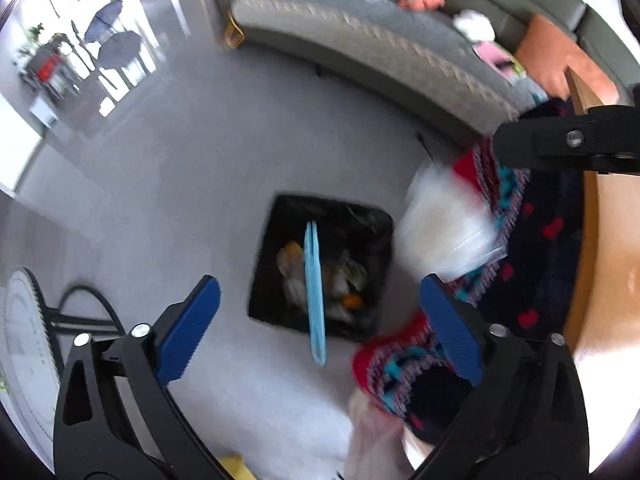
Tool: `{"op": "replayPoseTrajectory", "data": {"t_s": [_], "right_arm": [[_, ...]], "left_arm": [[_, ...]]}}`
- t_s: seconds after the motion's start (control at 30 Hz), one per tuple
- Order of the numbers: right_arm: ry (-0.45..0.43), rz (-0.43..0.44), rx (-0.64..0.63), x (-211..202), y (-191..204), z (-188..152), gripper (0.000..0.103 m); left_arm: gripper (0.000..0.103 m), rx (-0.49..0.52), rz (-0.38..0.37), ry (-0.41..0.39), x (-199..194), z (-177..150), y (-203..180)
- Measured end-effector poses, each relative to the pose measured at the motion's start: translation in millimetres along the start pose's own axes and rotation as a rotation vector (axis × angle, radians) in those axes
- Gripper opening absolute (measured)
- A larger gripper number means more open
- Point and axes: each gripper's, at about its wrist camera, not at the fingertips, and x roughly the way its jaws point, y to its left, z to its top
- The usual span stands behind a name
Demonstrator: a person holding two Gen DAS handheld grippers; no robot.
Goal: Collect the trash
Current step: 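Carry clip and plastic bag to the bin and open both grippers, then move both tools back over the table toward the red pouch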
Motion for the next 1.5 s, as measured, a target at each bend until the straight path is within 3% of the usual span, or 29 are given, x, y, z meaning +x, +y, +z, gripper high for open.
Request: {"op": "replayPoseTrajectory", "data": {"t_s": [0.4,0.83,1.07,1.5], "right_arm": [[0.014,0.011,-0.01,3.2,-6.9,0.8,0.066],[-0.055,0.013,0.064,-40.7,-40.9,-24.3,0.066],[-0.105,-0.006,0.122,-75.3,-72.3,-48.7,0.066],[-0.204,-0.072,0.293,-143.4,-164.9,-111.4,0.066]], "left_arm": [[0.097,-0.068,0.004,0.021,8.7,5.1,14.4],[0.097,0.009,-0.017,-0.019,-12.9,7.9,-15.5],[0.097,0.061,-0.061,-0.053,-29.8,9.0,-52.0],[0.097,0.26,-0.145,-0.095,-53.2,8.3,-173.4]]}}
